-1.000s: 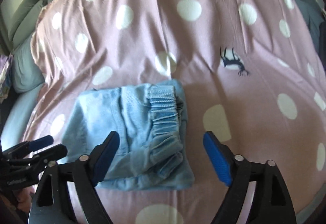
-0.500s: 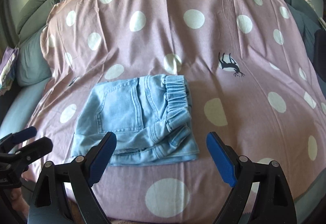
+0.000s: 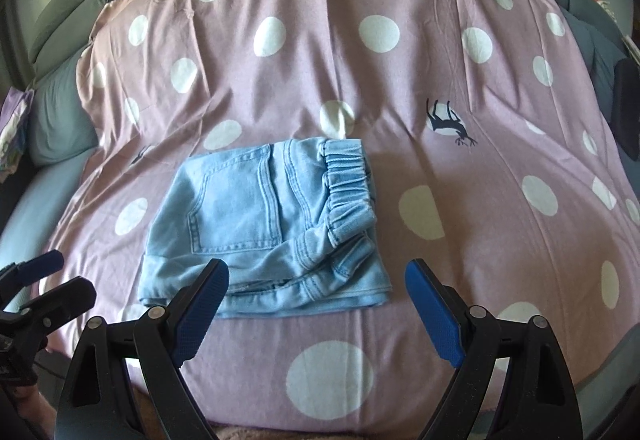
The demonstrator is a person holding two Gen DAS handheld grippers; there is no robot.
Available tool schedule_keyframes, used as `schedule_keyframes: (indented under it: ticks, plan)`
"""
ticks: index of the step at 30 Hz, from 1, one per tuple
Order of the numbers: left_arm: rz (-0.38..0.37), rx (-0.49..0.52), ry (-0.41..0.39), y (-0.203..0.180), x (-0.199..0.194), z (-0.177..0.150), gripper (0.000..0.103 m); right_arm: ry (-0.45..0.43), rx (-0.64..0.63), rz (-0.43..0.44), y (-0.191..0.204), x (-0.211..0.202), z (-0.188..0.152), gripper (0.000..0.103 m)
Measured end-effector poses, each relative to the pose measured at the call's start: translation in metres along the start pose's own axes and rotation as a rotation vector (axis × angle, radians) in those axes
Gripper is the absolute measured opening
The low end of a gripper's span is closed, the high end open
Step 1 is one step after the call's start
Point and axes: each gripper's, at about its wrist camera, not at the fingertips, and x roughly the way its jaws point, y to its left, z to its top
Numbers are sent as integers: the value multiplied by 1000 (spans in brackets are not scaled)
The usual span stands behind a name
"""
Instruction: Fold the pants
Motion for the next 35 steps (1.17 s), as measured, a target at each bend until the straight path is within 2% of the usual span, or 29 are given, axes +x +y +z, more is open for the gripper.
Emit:
schedule_keyframes:
  ticks: [35]
  plan:
    - [-6, -8, 7, 1, -2, -2, 102, -2, -16, -20, 4, -2, 0, 89]
